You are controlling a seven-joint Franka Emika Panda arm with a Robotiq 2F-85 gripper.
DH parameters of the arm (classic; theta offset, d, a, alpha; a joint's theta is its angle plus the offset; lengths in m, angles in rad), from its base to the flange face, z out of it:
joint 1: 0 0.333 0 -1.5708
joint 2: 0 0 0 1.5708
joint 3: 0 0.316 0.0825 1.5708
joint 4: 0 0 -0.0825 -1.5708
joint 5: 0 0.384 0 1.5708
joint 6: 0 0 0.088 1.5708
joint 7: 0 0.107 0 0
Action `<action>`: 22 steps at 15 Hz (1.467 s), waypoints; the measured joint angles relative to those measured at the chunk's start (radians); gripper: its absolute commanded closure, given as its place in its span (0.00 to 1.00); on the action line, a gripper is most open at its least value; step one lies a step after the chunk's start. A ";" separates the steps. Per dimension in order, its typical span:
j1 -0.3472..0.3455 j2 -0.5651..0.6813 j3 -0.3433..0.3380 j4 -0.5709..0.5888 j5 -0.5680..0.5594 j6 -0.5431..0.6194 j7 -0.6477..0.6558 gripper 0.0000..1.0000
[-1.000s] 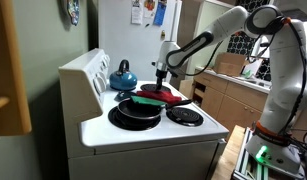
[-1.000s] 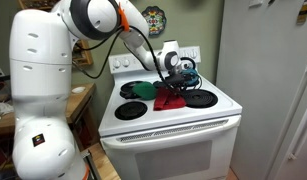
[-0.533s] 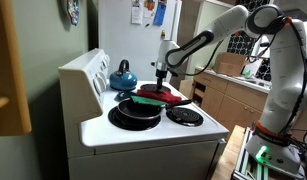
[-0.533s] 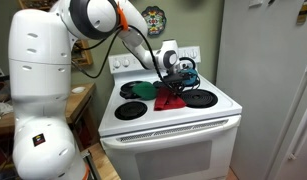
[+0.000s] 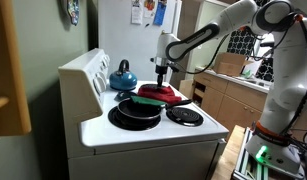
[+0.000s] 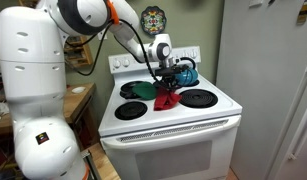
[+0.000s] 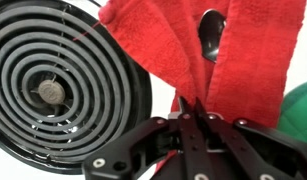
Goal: Put the spoons on the kitchen towel and fold it
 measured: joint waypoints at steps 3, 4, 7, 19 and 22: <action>0.018 -0.026 0.000 -0.003 -0.027 -0.038 0.098 0.99; 0.022 -0.033 -0.001 -0.005 -0.037 -0.046 0.138 0.99; 0.034 -0.039 -0.001 -0.006 -0.042 -0.065 0.241 0.99; 0.069 -0.038 0.006 -0.018 -0.025 -0.136 0.401 0.99; 0.074 -0.036 0.007 -0.019 -0.009 -0.146 0.442 0.96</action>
